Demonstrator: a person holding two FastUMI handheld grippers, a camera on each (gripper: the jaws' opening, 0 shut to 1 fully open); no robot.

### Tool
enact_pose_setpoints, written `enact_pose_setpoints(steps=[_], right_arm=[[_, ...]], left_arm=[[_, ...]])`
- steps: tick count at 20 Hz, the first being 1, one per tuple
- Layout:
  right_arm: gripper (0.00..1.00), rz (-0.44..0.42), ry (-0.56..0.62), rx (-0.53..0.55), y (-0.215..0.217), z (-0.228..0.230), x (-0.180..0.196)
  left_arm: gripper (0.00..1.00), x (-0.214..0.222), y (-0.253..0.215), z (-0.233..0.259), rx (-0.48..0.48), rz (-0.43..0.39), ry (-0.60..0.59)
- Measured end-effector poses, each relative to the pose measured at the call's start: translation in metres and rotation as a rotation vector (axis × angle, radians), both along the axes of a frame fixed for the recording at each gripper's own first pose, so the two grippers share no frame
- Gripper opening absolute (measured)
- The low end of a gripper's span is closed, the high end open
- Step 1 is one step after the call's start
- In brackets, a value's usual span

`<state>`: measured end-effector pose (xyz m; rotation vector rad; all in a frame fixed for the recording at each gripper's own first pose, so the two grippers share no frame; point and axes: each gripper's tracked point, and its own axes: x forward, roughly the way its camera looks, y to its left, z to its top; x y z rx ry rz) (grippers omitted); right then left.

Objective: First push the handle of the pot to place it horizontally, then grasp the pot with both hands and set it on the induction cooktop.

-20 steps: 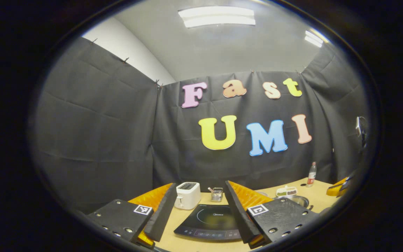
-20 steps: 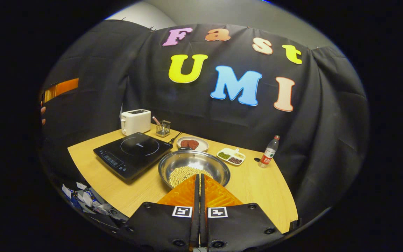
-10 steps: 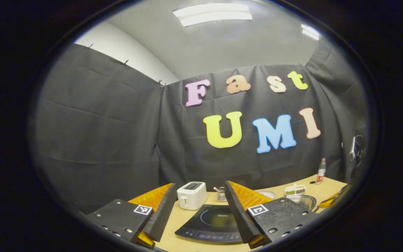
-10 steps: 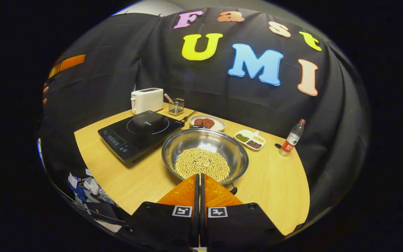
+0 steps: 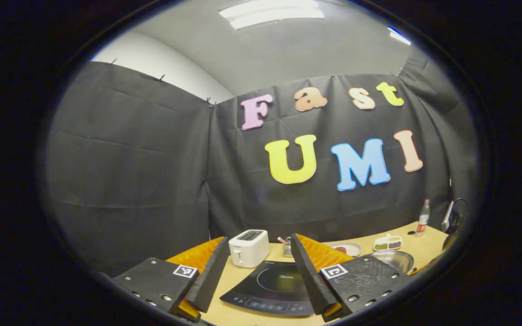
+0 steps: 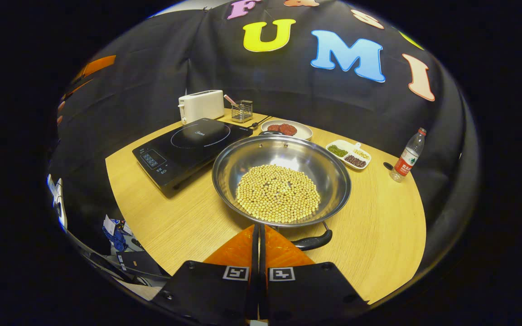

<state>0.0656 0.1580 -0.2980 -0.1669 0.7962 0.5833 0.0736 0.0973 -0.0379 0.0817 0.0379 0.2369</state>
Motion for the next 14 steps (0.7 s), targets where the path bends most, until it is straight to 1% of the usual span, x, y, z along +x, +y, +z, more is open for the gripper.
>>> enact_pose_setpoints(steps=[6, 7, 8, 9, 10, 11, 12, 13, 14], right_arm=[[0.02, -0.012, 0.073, 0.031, 0.002, -0.019, 0.002], [0.05, -0.014, 0.081, 0.034, 0.002, -0.021, 0.004], [0.05, -0.015, 0.088, 0.035, 0.002, -0.024, 0.005], [0.02, -0.015, 0.094, 0.034, 0.001, -0.027, 0.006], [0.02, -0.01, 0.106, 0.044, 0.003, -0.027, 0.005], [0.02, -0.005, 0.112, 0.05, 0.002, -0.027, 0.005], [0.02, -0.001, 0.113, 0.051, 0.001, -0.027, 0.005], [0.05, 0.004, 0.11, 0.046, -0.001, -0.028, 0.005], [0.05, 0.009, 0.107, 0.038, -0.003, -0.029, 0.006]], left_arm=[[0.81, 0.013, -0.02, -0.003, 0.005, -0.004, 0.011], [0.81, 0.015, -0.023, -0.002, 0.008, -0.005, 0.011], [0.81, 0.017, -0.025, -0.004, 0.009, -0.006, 0.012], [0.81, 0.019, -0.027, -0.004, 0.011, -0.005, 0.012], [0.83, 0.021, -0.028, -0.004, 0.011, -0.005, 0.013], [0.83, 0.021, -0.029, -0.005, 0.011, -0.004, 0.015], [0.81, 0.022, -0.03, -0.006, 0.011, -0.002, 0.017], [0.8, 0.024, -0.032, -0.006, 0.011, -0.001, 0.017], [0.81, 0.025, -0.033, -0.006, 0.012, -0.001, 0.017]])
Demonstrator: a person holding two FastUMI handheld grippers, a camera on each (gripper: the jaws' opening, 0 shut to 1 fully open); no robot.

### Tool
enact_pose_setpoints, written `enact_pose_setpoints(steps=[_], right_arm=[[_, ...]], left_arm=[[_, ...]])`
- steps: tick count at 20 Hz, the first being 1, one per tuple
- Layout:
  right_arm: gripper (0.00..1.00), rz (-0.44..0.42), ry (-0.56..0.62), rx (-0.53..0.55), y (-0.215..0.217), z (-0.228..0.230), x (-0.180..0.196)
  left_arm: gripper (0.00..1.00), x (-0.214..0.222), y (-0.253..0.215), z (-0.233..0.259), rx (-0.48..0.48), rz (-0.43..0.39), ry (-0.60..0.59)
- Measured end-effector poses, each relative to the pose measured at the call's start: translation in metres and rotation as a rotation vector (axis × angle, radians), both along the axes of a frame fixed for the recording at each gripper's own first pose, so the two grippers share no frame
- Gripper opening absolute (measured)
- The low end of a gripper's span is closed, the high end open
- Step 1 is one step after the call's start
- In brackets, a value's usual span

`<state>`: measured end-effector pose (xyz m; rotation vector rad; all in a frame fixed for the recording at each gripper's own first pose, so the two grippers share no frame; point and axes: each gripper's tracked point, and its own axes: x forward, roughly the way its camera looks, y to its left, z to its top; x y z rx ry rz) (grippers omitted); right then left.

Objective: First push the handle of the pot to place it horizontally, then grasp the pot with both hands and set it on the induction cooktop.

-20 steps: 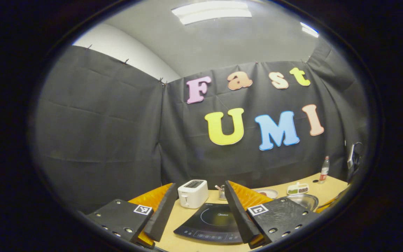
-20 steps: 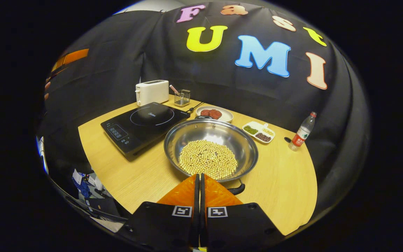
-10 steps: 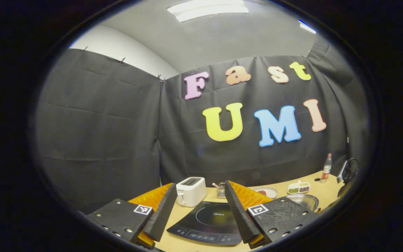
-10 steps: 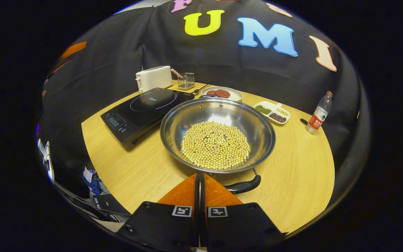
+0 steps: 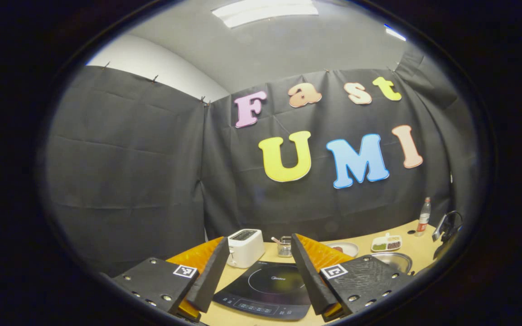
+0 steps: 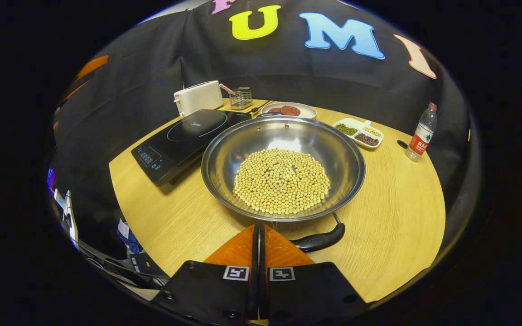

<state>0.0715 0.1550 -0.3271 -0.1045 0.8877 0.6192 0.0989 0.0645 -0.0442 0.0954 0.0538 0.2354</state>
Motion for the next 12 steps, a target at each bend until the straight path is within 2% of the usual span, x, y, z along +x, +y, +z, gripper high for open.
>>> enact_pose_setpoints(steps=[5, 6, 9, 10, 12], right_arm=[[0.05, -0.01, 0.008, -0.008, -0.011, -0.003, 0.004], [0.02, -0.014, 0.009, -0.009, -0.012, -0.003, 0.006], [0.02, -0.02, 0.011, -0.016, -0.018, -0.005, 0.009], [0.05, -0.023, 0.013, -0.018, -0.021, -0.006, 0.011], [0.02, -0.032, 0.016, -0.024, -0.025, -0.007, 0.015]], left_arm=[[0.81, 0.01, -0.009, -0.004, -0.003, -0.006, 0.006], [0.81, 0.013, -0.012, -0.005, -0.003, -0.01, 0.007], [0.81, 0.02, -0.018, -0.007, -0.002, -0.02, 0.008], [0.81, 0.022, -0.02, -0.008, -0.004, -0.023, 0.009], [0.81, 0.027, -0.024, -0.01, -0.01, -0.027, 0.012]])
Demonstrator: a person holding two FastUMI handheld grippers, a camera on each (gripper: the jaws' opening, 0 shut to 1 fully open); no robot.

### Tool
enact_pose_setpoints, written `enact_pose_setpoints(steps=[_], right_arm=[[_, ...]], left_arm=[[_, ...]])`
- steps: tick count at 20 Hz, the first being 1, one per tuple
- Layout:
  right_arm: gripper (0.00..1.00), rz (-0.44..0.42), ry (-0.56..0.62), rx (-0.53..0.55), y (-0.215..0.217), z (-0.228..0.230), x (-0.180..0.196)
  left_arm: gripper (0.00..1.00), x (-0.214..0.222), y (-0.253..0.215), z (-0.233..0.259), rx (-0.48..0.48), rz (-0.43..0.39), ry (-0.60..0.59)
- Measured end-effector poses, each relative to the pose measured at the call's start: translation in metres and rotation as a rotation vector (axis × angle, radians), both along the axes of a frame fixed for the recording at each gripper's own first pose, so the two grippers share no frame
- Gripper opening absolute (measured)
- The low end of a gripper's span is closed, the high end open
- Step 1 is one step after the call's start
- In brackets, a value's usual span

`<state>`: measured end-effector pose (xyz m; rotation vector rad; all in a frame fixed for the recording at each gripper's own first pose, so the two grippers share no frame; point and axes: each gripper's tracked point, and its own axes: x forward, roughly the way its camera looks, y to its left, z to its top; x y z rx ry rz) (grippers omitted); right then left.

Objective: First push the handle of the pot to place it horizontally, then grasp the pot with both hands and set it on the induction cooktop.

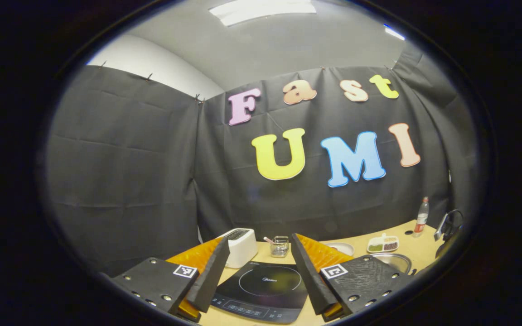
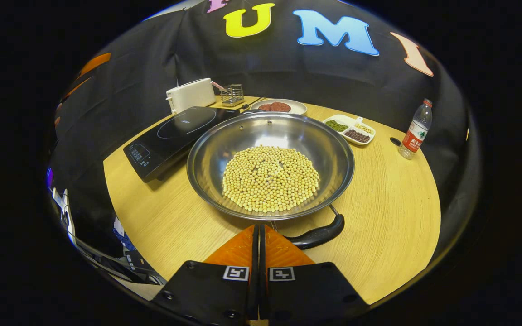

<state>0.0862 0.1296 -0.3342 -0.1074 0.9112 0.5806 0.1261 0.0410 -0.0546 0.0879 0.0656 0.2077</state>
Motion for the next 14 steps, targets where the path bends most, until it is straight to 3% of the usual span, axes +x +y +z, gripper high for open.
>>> enact_pose_setpoints(steps=[14], right_arm=[[0.02, -0.048, -0.008, -0.032, -0.038, -0.005, 0.032]], left_arm=[[0.81, 0.025, -0.03, -0.007, -0.01, -0.021, 0.001]])
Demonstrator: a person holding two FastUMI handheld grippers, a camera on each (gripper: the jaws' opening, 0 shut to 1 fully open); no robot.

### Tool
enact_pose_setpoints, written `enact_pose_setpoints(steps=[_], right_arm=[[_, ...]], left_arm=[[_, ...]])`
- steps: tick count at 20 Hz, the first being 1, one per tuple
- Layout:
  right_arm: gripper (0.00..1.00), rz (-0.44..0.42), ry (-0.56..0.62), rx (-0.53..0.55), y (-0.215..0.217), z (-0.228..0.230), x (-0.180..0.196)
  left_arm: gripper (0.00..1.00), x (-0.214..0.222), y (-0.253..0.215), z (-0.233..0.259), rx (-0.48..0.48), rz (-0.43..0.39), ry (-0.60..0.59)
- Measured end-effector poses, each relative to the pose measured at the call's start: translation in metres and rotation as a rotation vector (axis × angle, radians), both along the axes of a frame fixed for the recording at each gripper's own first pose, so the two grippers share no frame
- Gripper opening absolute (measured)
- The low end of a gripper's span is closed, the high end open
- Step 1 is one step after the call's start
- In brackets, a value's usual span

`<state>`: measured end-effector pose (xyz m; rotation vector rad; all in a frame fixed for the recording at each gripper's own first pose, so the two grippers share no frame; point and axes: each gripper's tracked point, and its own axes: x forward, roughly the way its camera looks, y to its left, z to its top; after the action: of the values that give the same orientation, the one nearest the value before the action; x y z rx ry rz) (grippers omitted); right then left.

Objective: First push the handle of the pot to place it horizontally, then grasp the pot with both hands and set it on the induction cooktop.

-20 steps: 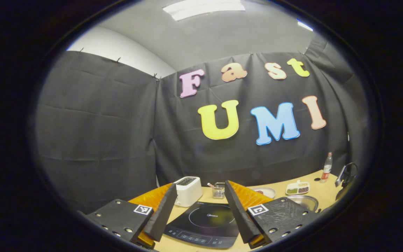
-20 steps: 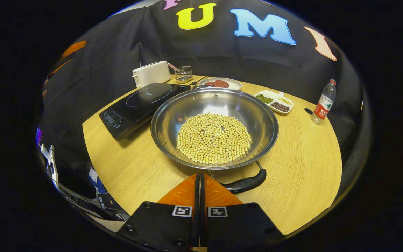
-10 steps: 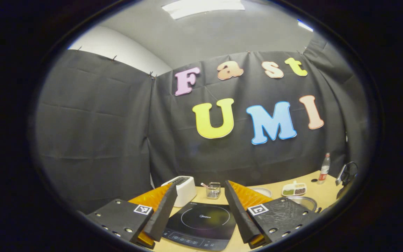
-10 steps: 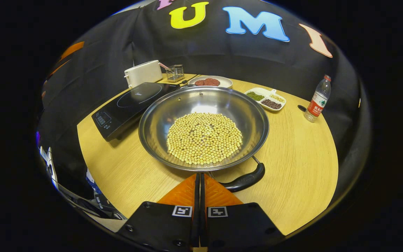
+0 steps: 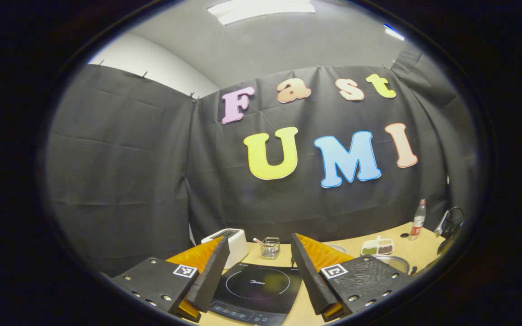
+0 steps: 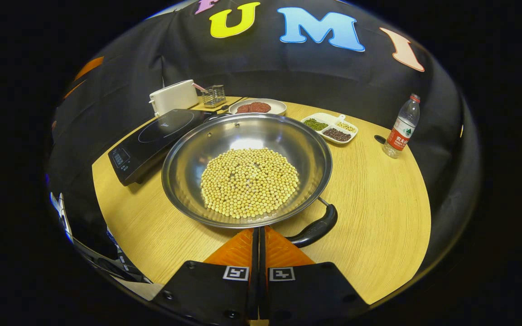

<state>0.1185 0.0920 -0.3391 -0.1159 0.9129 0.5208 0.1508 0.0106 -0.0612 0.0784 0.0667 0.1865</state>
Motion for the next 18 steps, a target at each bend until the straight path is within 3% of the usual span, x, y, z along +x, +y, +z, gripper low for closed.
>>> enact_pose_setpoints(steps=[18], right_arm=[[0.02, -0.065, -0.023, -0.011, -0.037, -0.011, 0.044]], left_arm=[[0.81, 0.015, -0.031, -0.015, 0.011, 0.02, 0.025]])
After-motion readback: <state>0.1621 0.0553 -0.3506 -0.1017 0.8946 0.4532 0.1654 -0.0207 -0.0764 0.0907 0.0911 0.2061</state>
